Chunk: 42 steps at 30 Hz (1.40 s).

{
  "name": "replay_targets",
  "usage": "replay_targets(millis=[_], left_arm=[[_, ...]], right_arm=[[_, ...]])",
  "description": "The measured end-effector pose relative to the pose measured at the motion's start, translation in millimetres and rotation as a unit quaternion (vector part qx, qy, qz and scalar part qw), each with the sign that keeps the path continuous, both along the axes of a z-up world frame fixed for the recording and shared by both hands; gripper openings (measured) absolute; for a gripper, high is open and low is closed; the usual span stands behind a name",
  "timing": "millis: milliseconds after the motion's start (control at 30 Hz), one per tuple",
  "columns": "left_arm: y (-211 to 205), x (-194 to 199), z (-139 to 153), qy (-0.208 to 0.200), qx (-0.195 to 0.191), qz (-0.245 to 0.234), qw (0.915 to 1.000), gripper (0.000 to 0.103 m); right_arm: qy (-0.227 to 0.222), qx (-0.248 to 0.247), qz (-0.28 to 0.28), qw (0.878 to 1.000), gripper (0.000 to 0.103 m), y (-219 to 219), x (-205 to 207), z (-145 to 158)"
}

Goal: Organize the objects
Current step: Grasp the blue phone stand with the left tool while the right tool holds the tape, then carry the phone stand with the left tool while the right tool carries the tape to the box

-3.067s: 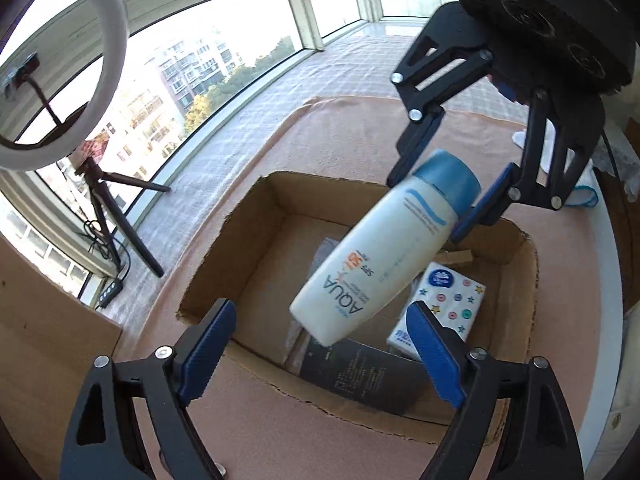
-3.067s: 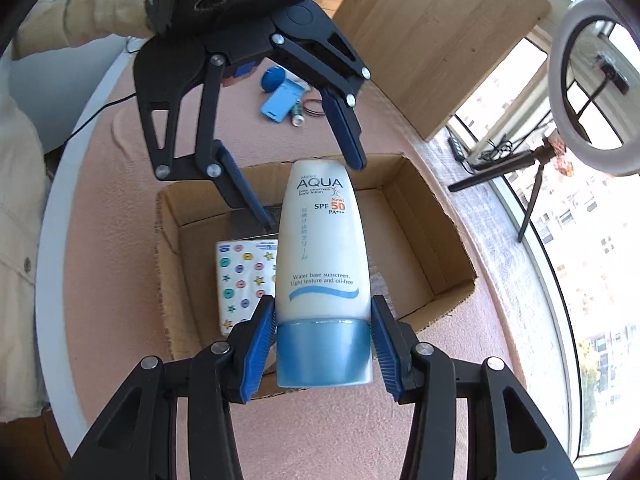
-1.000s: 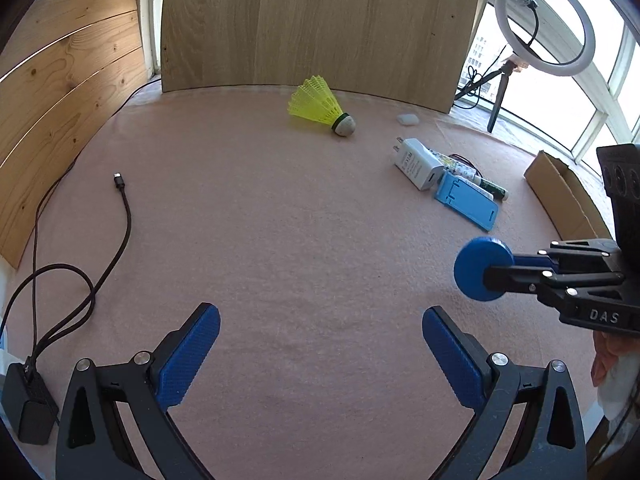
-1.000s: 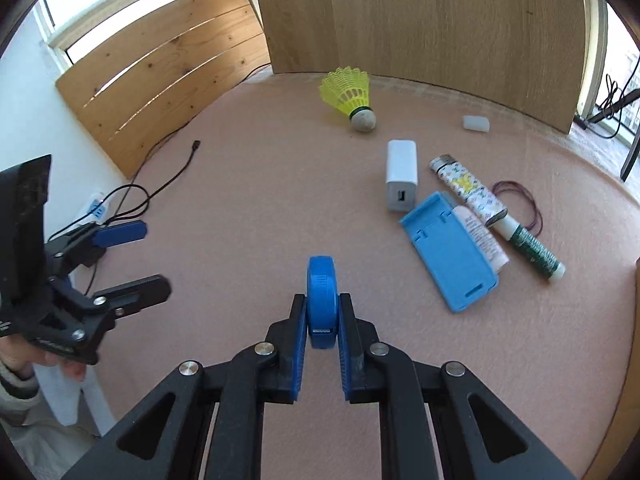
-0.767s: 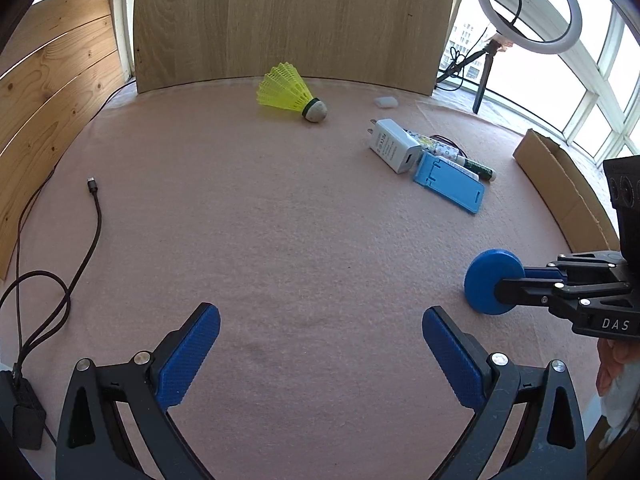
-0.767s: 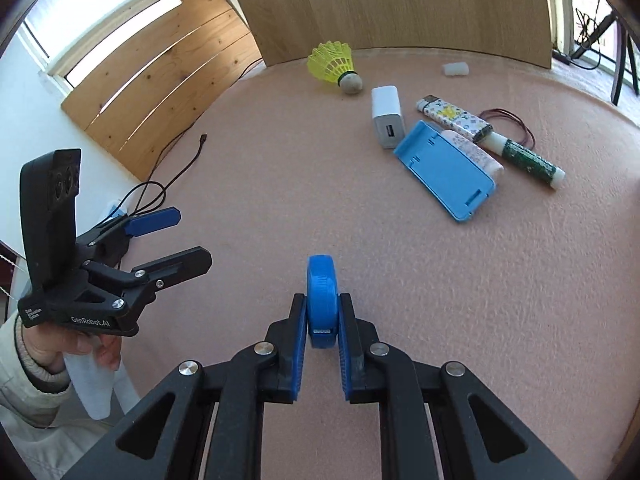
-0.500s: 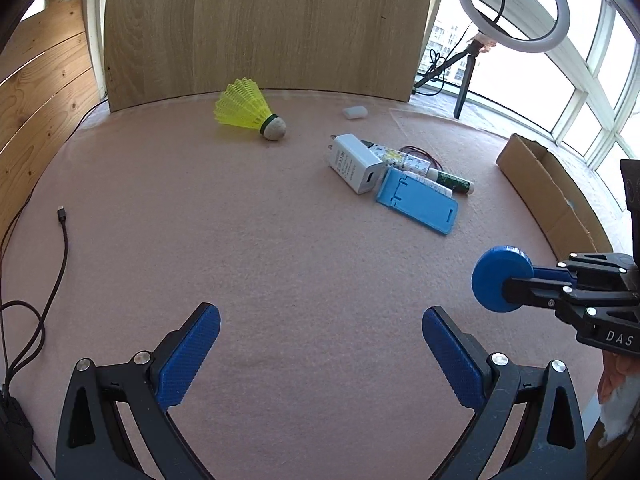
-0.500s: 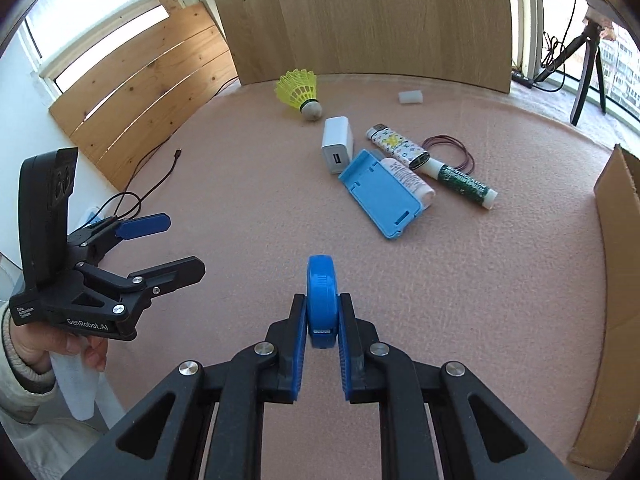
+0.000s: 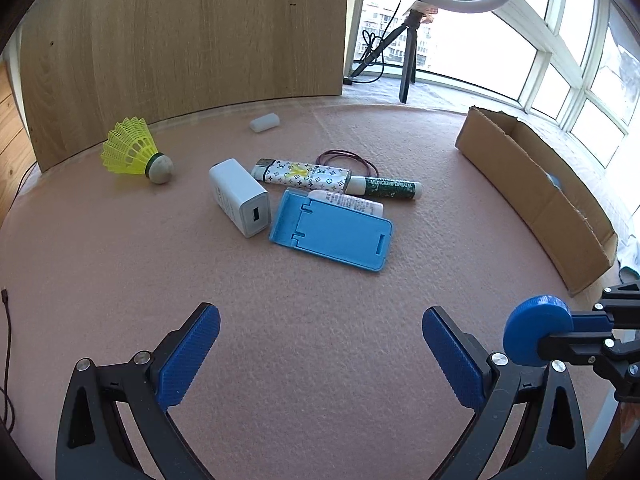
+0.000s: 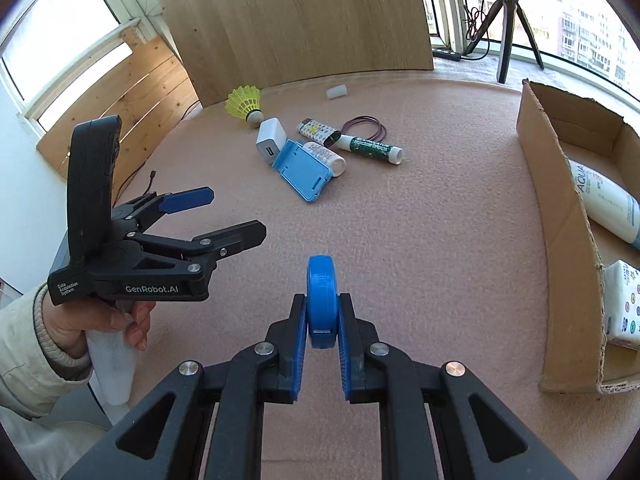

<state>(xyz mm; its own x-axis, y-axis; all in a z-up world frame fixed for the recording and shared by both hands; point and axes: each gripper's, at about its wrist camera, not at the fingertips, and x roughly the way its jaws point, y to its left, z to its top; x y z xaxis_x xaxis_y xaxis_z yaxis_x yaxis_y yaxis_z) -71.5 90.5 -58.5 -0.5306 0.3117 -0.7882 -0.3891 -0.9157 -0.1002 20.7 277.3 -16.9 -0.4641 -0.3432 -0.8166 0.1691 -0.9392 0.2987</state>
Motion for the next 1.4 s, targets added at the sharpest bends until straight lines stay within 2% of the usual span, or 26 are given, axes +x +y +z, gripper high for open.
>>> replay_targets(millis=[100, 200, 433, 467, 500, 533, 667, 833, 1000, 1233, 1400], left_arm=[[12.9, -21.8, -10.9, -0.001, -0.017, -0.003, 0.9998, 0.103], [23.5, -41.4, -17.7, -0.013, -0.022, -0.013, 0.9996, 0.103], [27.9, -67.3, -18.6, -0.011, -0.022, -0.03, 0.9993, 0.102], [27.7, -67.6, -18.1, -0.009, -0.023, -0.033, 0.9991, 0.098], [29.1, -68.3, -17.8, -0.004, -0.027, -0.033, 0.9991, 0.087], [28.3, -66.7, -16.6, 0.002, -0.031, -0.034, 0.999, 0.08], [23.7, -61.6, -16.5, 0.001, -0.023, -0.039, 0.999, 0.08], [4.5, -41.1, -12.5, -0.009, 0.011, -0.029, 0.9995, 0.08], [-28.6, 4.9, 1.0, -0.01, 0.047, 0.01, 0.9988, 0.08], [-58.4, 61.2, 35.9, 0.01, 0.038, 0.092, 0.995, 0.08], [-67.9, 81.7, 62.8, 0.029, 0.007, 0.152, 0.9879, 0.08]], right_arm=[[-0.004, 0.001, -0.002, 1.0, 0.013, 3.3, 5.0, -2.9], [-0.005, 0.001, -0.005, 1.0, 0.013, 7.4, 11.2, -3.5], [-0.004, -0.005, -0.019, 1.0, 0.013, 15.5, 20.8, -4.7], [-0.003, -0.006, -0.021, 1.0, 0.013, 16.3, 21.1, -5.0], [-0.003, -0.007, -0.022, 1.0, 0.013, 16.9, 21.4, -4.9], [-0.001, -0.008, -0.023, 1.0, 0.013, 16.6, 21.7, -4.4], [0.001, -0.01, -0.022, 1.0, 0.013, 14.8, 19.2, -4.4], [0.006, -0.011, -0.017, 1.0, 0.013, 9.6, 13.7, -2.9], [0.012, -0.012, -0.01, 1.0, 0.013, 0.1, 7.1, -2.0], [0.032, -0.013, -0.002, 0.999, 0.013, -22.6, -5.9, 9.0], [0.064, -0.001, 0.009, 0.998, 0.013, -42.4, -10.4, 30.2]])
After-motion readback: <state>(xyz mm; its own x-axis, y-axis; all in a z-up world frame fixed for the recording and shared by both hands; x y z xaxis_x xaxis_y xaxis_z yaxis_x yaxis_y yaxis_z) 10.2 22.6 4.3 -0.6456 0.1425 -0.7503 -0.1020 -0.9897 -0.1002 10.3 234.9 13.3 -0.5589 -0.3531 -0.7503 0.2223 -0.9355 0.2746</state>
